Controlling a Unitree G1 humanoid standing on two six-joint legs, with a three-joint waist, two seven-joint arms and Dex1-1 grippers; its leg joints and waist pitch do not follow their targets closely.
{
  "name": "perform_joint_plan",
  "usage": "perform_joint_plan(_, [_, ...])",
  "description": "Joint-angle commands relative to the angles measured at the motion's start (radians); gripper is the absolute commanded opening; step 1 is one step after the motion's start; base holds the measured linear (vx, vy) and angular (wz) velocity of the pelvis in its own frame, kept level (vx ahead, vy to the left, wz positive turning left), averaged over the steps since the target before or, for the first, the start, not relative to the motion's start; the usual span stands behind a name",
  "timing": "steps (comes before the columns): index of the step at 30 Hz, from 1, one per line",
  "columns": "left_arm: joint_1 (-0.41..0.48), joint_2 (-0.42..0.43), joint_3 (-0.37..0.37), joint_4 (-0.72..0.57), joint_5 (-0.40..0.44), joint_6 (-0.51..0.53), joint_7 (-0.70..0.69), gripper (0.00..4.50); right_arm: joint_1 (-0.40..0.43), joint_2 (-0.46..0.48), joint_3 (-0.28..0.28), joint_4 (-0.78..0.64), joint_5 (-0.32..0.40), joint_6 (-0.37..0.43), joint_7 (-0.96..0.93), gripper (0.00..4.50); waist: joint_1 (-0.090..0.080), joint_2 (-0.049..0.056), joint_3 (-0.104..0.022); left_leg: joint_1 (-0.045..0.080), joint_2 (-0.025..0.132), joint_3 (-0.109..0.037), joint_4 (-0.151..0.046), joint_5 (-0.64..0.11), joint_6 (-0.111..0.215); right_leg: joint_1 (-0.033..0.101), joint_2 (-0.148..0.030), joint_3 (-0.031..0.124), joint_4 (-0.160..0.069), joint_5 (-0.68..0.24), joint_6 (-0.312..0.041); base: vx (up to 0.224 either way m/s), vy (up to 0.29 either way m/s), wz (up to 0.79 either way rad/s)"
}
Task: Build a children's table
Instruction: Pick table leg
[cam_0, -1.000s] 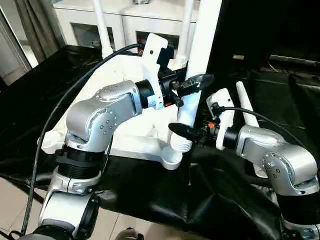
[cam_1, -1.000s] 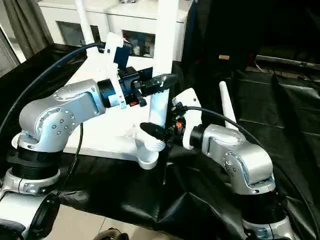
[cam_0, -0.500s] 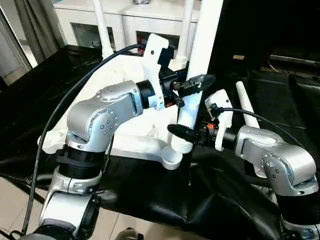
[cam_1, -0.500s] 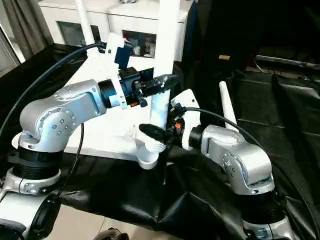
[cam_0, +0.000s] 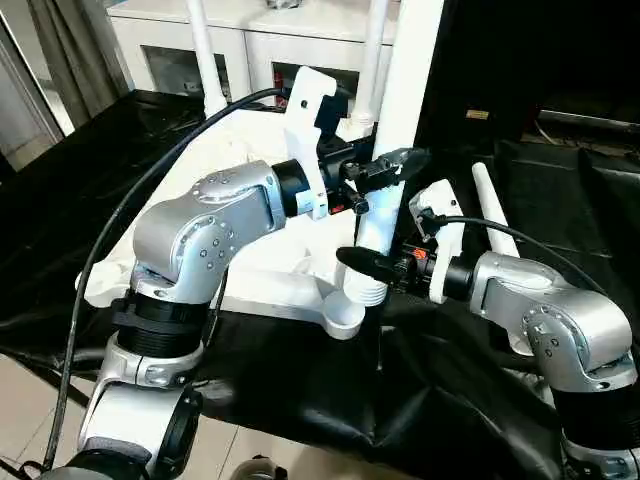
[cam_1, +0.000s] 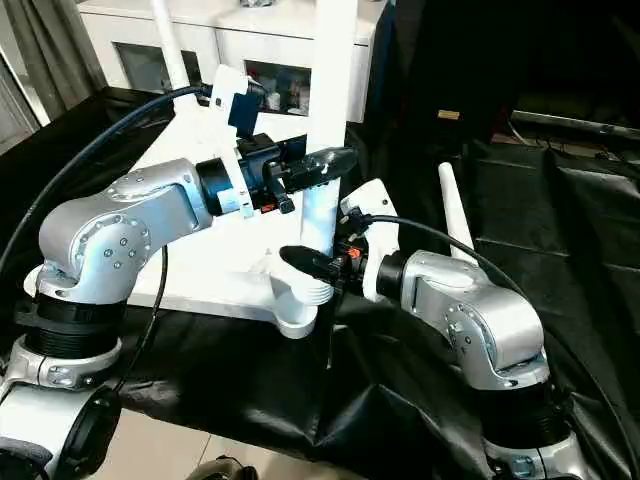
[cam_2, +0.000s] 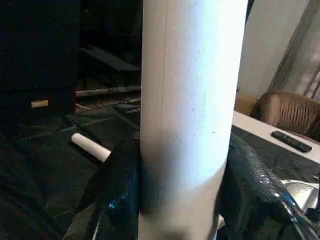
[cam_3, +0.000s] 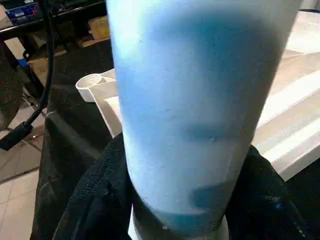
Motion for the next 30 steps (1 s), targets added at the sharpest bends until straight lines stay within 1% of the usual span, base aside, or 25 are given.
perform_joint_plan(1, [-0.037, -0.008, 0.051, 0.004, 0.0, -0.008, 0.041, 2.17, 0.011, -0.01, -0.007, -0.009, 0.008, 0.022, -0.003, 1.93, 0.0, -0.022, -0.083, 0.016, 0.072, -0.029, -0.06, -0.121, 0.021, 0.052, -0.105, 0.066, -0.085, -0.318, -0.079, 0.0, 0.0, 0.0])
perform_joint_plan(3, [-0.034, -0.012, 0.063, 0.003, -0.04, 0.021, 0.019, 2.52, 0.014, -0.01, -0.007, -0.012, 0.007, 0.02, -0.004, 1.92, 0.0, -0.021, -0.083, 0.015, 0.072, -0.03, -0.06, -0.117, 0.021, 0.053, -0.106, 0.065, -0.085, -0.315, -0.084, 0.0, 0.0, 0.0])
perform_joint_plan(5, [-0.027, -0.022, 0.069, -0.006, -0.043, 0.006, 0.024, 2.74, 0.017, -0.007, -0.008, -0.012, 0.005, 0.013, -0.007, 1.91, 0.0, -0.022, -0.084, 0.015, 0.071, -0.03, -0.059, -0.117, 0.024, 0.053, -0.105, 0.065, -0.086, -0.313, -0.083, 0.0, 0.0, 0.0])
perform_joint_plan(6, [-0.027, -0.022, 0.069, -0.006, -0.043, 0.006, 0.024, 2.74, 0.017, -0.007, -0.008, -0.012, 0.005, 0.013, -0.007, 1.91, 0.0, -0.021, -0.083, 0.013, 0.071, -0.03, -0.059, -0.115, 0.025, 0.054, -0.106, 0.065, -0.086, -0.31, -0.084, 0.0, 0.0, 0.0])
perform_joint_plan(7, [-0.025, -0.036, 0.077, -0.002, -0.022, -0.03, 0.051, 2.86, 0.018, -0.003, -0.011, -0.012, 0.004, 0.007, -0.011, 1.91, 0.001, -0.021, -0.083, 0.014, 0.071, -0.03, -0.059, -0.115, 0.025, 0.054, -0.105, 0.065, -0.086, -0.312, -0.083, 0.0, 0.0, 0.0])
perform_joint_plan(8, [-0.025, -0.036, 0.077, -0.001, -0.022, -0.031, 0.052, 2.86, 0.018, -0.003, -0.011, -0.012, 0.004, 0.007, -0.011, 1.91, 0.001, -0.021, -0.083, 0.014, 0.072, -0.031, -0.059, -0.118, 0.026, 0.054, -0.105, 0.065, -0.087, -0.312, -0.081, 0.0, 0.0, 0.0])
perform_joint_plan(9, [-0.023, -0.062, 0.106, 0.009, -0.029, -0.071, 0.074, 2.93, 0.019, 0.008, -0.019, -0.009, 0.004, -0.004, -0.022, 1.91, 0.001, -0.019, -0.084, 0.015, 0.073, -0.031, -0.06, -0.121, 0.026, 0.054, -0.105, 0.065, -0.087, -0.312, -0.083, 0.0, 0.0, 0.0])
perform_joint_plan(10, [-0.018, -0.094, 0.15, 0.017, -0.068, -0.101, 0.084, 2.95, 0.018, 0.025, -0.032, -0.005, 0.005, -0.018, -0.038, 1.91, 0.001, -0.022, -0.085, 0.014, 0.073, -0.031, -0.059, -0.12, 0.026, 0.055, -0.106, 0.064, -0.088, -0.307, -0.085, 0.0, 0.0, 0.0])
perform_joint_plan(11, [-0.003, -0.14, 0.22, 0.011, -0.173, -0.093, 0.087, 2.95, 0.014, 0.062, -0.061, 0.006, 0.003, -0.041, -0.082, 1.91, 0.001, -0.022, -0.084, 0.013, 0.072, -0.03, -0.059, -0.12, 0.027, 0.054, -0.107, 0.064, -0.088, -0.308, -0.09, 0.0, 0.0, 0.0])
perform_joint_plan(12, [0.012, -0.156, 0.24, -0.003, -0.214, -0.089, 0.084, 2.95, 0.01, 0.089, -0.082, 0.016, 0.003, -0.055, -0.113, 1.91, 0.003, -0.023, -0.085, 0.01, 0.069, -0.028, -0.055, -0.122, 0.023, 0.056, -0.116, 0.062, -0.09, -0.312, -0.119, 0.0, 0.0, 0.0])
perform_joint_plan(14, [0.036, -0.161, 0.242, -0.034, -0.237, -0.08, 0.069, 2.95, 0.005, 0.128, -0.113, 0.029, -0.002, -0.083, -0.163, 1.91, 0.002, -0.023, -0.086, 0.012, 0.071, -0.03, -0.057, -0.124, 0.022, 0.051, -0.11, 0.062, -0.085, -0.31, -0.122, 0.0, 0.0, 0.0])
perform_joint_plan(16, [0.056, -0.141, 0.219, -0.052, -0.21, -0.078, 0.046, 2.95, -0.001, 0.168, -0.148, 0.041, -0.001, -0.1, -0.219, 1.91, -0.002, -0.02, -0.083, 0.017, 0.073, -0.031, -0.062, -0.132, 0.021, 0.046, -0.105, 0.064, -0.087, -0.32, -0.099, 0.0, 0.0, 0.0])
perform_joint_plan(17, [0.069, -0.115, 0.196, -0.055, -0.17, -0.081, 0.037, 2.95, -0.004, 0.185, -0.168, 0.052, -0.01, -0.122, -0.255, 1.91, -0.004, -0.017, -0.083, 0.017, 0.073, -0.03, -0.063, -0.138, 0.019, 0.045, -0.104, 0.064, -0.086, -0.327, -0.096, 0.0, 0.0, 0.0])
perform_joint_plan(18, [0.084, -0.088, 0.17, -0.058, -0.128, -0.092, 0.025, 2.95, -0.004, 0.197, -0.181, 0.06, -0.019, -0.141, -0.282, 1.91, -0.004, -0.017, -0.082, 0.02, 0.073, -0.032, -0.066, -0.152, 0.01, 0.044, -0.103, 0.064, -0.089, -0.35, -0.073, 0.0, 0.0, 0.0])
perform_joint_plan(19, [0.104, -0.039, 0.117, -0.061, -0.056, -0.122, 0.002, 2.95, 0.0, 0.197, -0.185, 0.068, -0.04, -0.164, -0.302, 1.91, -0.006, -0.018, -0.081, 0.021, 0.073, -0.032, -0.069, -0.164, 0.002, 0.043, -0.103, 0.064, -0.092, -0.369, -0.053, 0.0, 0.0, 0.0])
perform_joint_plan(20, [0.108, -0.029, 0.106, -0.061, -0.041, -0.128, -0.003, 2.95, 0.001, 0.197, -0.186, 0.069, -0.044, -0.168, -0.305, 1.91, -0.006, -0.018, -0.081, 0.021, 0.073, -0.032, -0.069, -0.164, 0.002, 0.043, -0.103, 0.064, -0.092, -0.369, -0.053, 0.0, 0.0, 0.0])
perform_joint_plan(21, [0.152, 0.092, -0.034, -0.051, 0.156, -0.246, -0.041, 2.95, 0.02, 0.177, -0.171, 0.084, -0.104, -0.209, -0.332, 1.91, -0.002, -0.016, -0.079, 0.023, 0.075, -0.04, -0.078, -0.177, -0.01, 0.04, -0.102, 0.066, -0.096, -0.396, -0.005, 0.0, 0.0, 0.0])
perform_joint_plan(22, [0.167, 0.13, -0.071, -0.04, 0.203, -0.281, -0.064, 2.95, 0.03, 0.169, -0.162, 0.086, -0.12, -0.215, -0.334, 1.91, -0.009, -0.016, -0.078, 0.024, 0.074, -0.036, -0.081, -0.191, -0.025, 0.038, -0.099, 0.07, -0.094, -0.405, 0.023, 0.0, 0.0, 0.0])
perform_joint_plan(23, [0.186, 0.18, -0.118, -0.023, 0.263, -0.329, -0.096, 2.95, 0.045, 0.158, -0.15, 0.088, -0.142, -0.22, -0.336, 1.91, -0.005, -0.015, -0.077, 0.024, 0.073, -0.04, -0.082, -0.194, -0.031, 0.04, -0.1, 0.068, -0.098, -0.413, 0.038, 0.0, 0.0, 0.0])
perform_joint_plan(24, [0.208, 0.226, -0.148, 0.018, 0.311, -0.368, -0.108, 2.95, 0.07, 0.143, -0.128, 0.085, -0.17, -0.227, -0.334, 1.91, -0.004, -0.006, -0.08, 0.029, 0.074, -0.039, -0.083, -0.199, -0.04, 0.035, -0.102, 0.072, -0.098, -0.41, 0.048, 0.0, 0.0, 0.0])
perform_joint_plan(26, [0.218, 0.245, -0.158, 0.042, 0.33, -0.384, -0.104, 2.95, 0.084, 0.135, -0.116, 0.082, -0.185, -0.232, -0.332, 1.91, -0.007, -0.009, -0.081, 0.03, 0.072, -0.036, -0.082, -0.209, -0.05, 0.037, -0.101, 0.071, -0.094, -0.378, 0.029, 0.0, 0.0, 0.0])
perform_joint_plan(27, [0.229, 0.235, -0.115, 0.104, 0.365, -0.418, -0.003, 2.95, 0.117, 0.126, -0.093, 0.067, -0.227, -0.283, -0.341, 1.91, -0.006, -0.002, -0.084, 0.026, 0.075, -0.038, -0.081, -0.202, -0.048, 0.041, -0.104, 0.07, -0.087, -0.338, -0.001, 0.0, 0.0, 0.0])
perform_joint_plan(28, [0.238, 0.217, -0.068, 0.136, 0.387, -0.416, 0.105, 2.95, 0.137, 0.104, -0.06, 0.059, -0.301, -0.305, -0.395, 1.91, -0.01, 0.007, -0.08, 0.027, 0.077, -0.038, -0.08, -0.23, -0.056, 0.036, -0.102, 0.069, -0.09, -0.317, -0.021, 0.0, 0.0, 0.0])
perform_joint_plan(29, [0.248, 0.201, -0.031, 0.145, 0.389, -0.409, 0.164, 2.95, 0.148, 0.091, -0.046, 0.052, -0.338, -0.295, -0.433, 1.91, -0.012, 0.002, -0.081, 0.024, 0.077, -0.04, -0.08, -0.232, -0.062, 0.042, -0.102, 0.068, -0.086, -0.301, -0.033, 0.0, 0.0, 0.0])
perform_joint_plan(30, [0.266, 0.185, -0.001, 0.139, 0.388, -0.437, 0.193, 2.95, 0.161, 0.099, -0.059, 0.049, -0.322, -0.263, -0.446, 1.91, -0.011, -0.001, -0.083, 0.025, 0.076, -0.041, -0.079, -0.228, -0.062, 0.047, -0.105, 0.068, -0.082, -0.279, -0.053, 0.0, 0.0, 0.0])
